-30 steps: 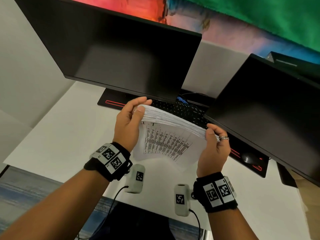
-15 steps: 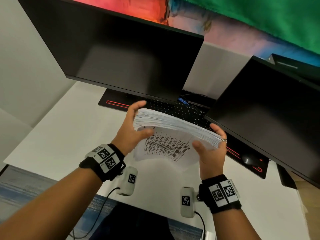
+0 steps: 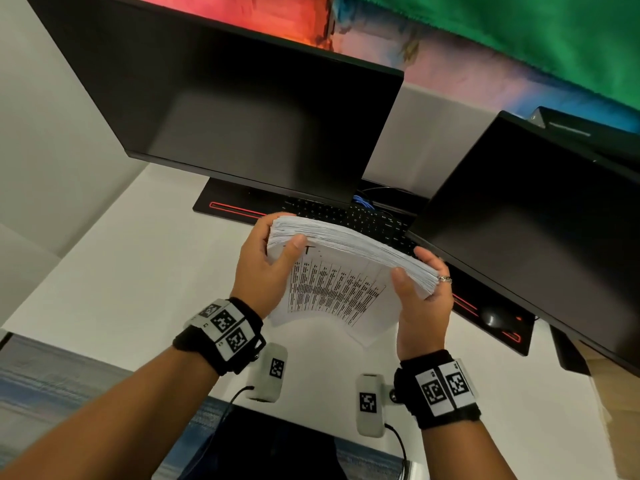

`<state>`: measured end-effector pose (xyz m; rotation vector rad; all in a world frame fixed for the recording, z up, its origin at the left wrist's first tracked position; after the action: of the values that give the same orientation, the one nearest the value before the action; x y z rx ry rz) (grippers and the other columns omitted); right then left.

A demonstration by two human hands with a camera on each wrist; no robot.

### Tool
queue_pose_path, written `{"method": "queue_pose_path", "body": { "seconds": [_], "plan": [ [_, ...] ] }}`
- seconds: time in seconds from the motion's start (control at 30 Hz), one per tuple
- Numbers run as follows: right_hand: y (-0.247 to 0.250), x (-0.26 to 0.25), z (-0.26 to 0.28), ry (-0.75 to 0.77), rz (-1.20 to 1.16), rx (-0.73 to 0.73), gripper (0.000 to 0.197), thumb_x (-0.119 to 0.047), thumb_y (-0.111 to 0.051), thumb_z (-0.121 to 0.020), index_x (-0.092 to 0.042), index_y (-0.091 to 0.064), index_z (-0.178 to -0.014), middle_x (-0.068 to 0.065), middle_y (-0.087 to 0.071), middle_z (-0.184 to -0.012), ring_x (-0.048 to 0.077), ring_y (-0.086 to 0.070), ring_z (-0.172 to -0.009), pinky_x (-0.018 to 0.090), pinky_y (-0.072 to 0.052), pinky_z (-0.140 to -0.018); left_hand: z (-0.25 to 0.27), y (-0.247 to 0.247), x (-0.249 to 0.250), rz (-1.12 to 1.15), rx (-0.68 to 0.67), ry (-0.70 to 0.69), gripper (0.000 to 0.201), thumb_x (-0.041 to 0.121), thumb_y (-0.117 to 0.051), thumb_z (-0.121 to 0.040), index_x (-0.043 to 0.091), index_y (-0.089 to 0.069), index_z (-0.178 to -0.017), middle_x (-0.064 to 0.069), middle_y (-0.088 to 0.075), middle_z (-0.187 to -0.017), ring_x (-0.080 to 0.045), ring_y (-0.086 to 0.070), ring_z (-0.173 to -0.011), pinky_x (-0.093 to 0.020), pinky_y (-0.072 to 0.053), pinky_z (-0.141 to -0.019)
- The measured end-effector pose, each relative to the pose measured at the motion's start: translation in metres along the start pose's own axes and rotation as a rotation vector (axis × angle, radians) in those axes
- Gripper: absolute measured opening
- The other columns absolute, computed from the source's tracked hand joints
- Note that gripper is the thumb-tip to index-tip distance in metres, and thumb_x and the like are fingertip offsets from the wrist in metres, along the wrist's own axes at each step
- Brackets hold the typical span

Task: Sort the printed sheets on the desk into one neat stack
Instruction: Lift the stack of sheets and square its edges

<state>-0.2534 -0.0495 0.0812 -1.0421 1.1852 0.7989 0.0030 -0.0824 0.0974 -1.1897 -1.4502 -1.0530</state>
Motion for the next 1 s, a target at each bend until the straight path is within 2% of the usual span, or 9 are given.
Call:
{"method": "queue_pose_path", "body": {
  "seconds": [0.1,0.3,0.43,0.5,0.67,0.77,0.87,0.93,1.0],
  "plan": [
    [0.0,-0.002,0.002,0.038,0.042,0.025,0.041,-0.031,-0.076,-0.074,-0.03,-0.061,-0.112,0.006,-0.071,-0.104,0.03,-0.069,-0.101,0.042,-0.059,-0.083,0.003,0.001,0.0,0.015,0.062,-0.002,0.037,0.042,-0.052,-0.093,0.019,-0.057,-0.122,0.009,-0.066,-0.106,-0.007,-0.067,-0.096,-0.019,-0.056,-0.073],
    [-0.001,-0.004,0.002,0.065,0.043,0.05,0.027,-0.022,-0.063,-0.081,-0.024,-0.06,-0.108,-0.007,-0.07,-0.091,0.015,-0.07,-0.087,0.032,-0.059,-0.073,-0.005,0.006,0.004,0.004,0.112,0.014,0.026,0.016,-0.046,-0.103,0.018,-0.06,-0.125,0.002,-0.068,-0.111,-0.002,-0.067,-0.097,-0.015,-0.053,-0.073],
    [0.0,-0.005,0.001,0.071,0.039,0.082,0.026,-0.026,-0.061,-0.081,-0.022,-0.06,-0.106,-0.012,-0.071,-0.086,0.01,-0.07,-0.082,0.028,-0.059,-0.07,-0.01,0.007,0.005,0.002,0.117,0.037,0.033,0.024,-0.048,-0.098,0.016,-0.062,-0.127,-0.001,-0.071,-0.116,-0.009,-0.067,-0.102,-0.019,-0.054,-0.081],
    [0.002,-0.006,0.002,0.079,0.046,0.113,0.026,-0.031,-0.062,-0.079,-0.023,-0.062,-0.103,-0.011,-0.069,-0.086,0.011,-0.069,-0.081,0.027,-0.058,-0.068,-0.013,0.007,0.006,-0.04,0.118,0.04,0.03,0.024,-0.05,-0.099,0.017,-0.066,-0.122,0.004,-0.073,-0.108,-0.007,-0.067,-0.097,-0.022,-0.054,-0.08],
    [0.004,-0.006,0.002,0.046,0.0,0.168,0.016,-0.012,-0.054,-0.095,-0.013,-0.063,-0.109,-0.003,-0.065,-0.088,0.007,-0.068,-0.073,0.02,-0.054,-0.059,-0.02,0.009,0.007,0.027,0.14,0.097,0.035,0.018,-0.04,-0.101,0.012,-0.072,-0.112,0.001,-0.074,-0.099,-0.01,-0.068,-0.093,-0.024,-0.052,-0.08],
    [0.004,-0.009,0.002,0.062,0.02,0.142,0.023,-0.025,-0.062,-0.086,-0.017,-0.062,-0.108,-0.002,-0.065,-0.09,0.005,-0.068,-0.075,0.021,-0.055,-0.062,-0.018,0.004,0.008,0.018,0.068,0.081,0.036,0.03,-0.045,-0.098,0.016,-0.065,-0.123,-0.002,-0.072,-0.105,-0.014,-0.067,-0.097,-0.025,-0.052,-0.081],
    [0.004,-0.013,0.004,0.116,0.123,0.05,0.057,-0.032,-0.086,-0.064,-0.025,-0.059,-0.113,-0.005,-0.064,-0.102,0.006,-0.068,-0.089,0.023,-0.059,-0.073,-0.013,0.001,0.001,0.028,-0.086,0.063,0.052,0.028,-0.067,-0.089,0.028,-0.044,-0.136,0.007,-0.066,-0.108,-0.003,-0.067,-0.096,-0.021,-0.056,-0.079],
    [0.005,-0.023,0.003,0.149,0.295,0.022,0.049,-0.016,-0.087,-0.067,-0.022,-0.061,-0.109,-0.012,-0.066,-0.096,-0.003,-0.068,-0.088,0.018,-0.058,-0.073,-0.009,0.002,-0.012,-0.008,-0.154,0.11,0.066,0.019,-0.082,-0.077,0.034,-0.045,-0.13,0.012,-0.066,-0.106,-0.001,-0.067,-0.096,-0.019,-0.057,-0.078],
    [0.004,-0.033,-0.002,0.185,0.431,-0.026,0.031,-0.009,-0.084,-0.072,-0.025,-0.066,-0.091,-0.015,-0.071,-0.085,-0.002,-0.069,-0.078,0.019,-0.058,-0.067,-0.007,0.001,-0.017,-0.109,-0.154,0.12,0.046,0.033,-0.08,-0.071,0.038,-0.059,-0.112,0.018,-0.071,-0.099,-0.001,-0.068,-0.095,-0.017,-0.056,-0.077]
  ]
}}
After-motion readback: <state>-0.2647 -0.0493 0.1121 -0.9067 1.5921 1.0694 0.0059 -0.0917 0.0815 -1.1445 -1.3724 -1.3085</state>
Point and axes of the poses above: each hand's wrist, its own z-axis away from the middle knuckle, its own y-axis out of the back of the hand, x = y × z, the point moved 9 cm from there along -z, towards the middle knuckle
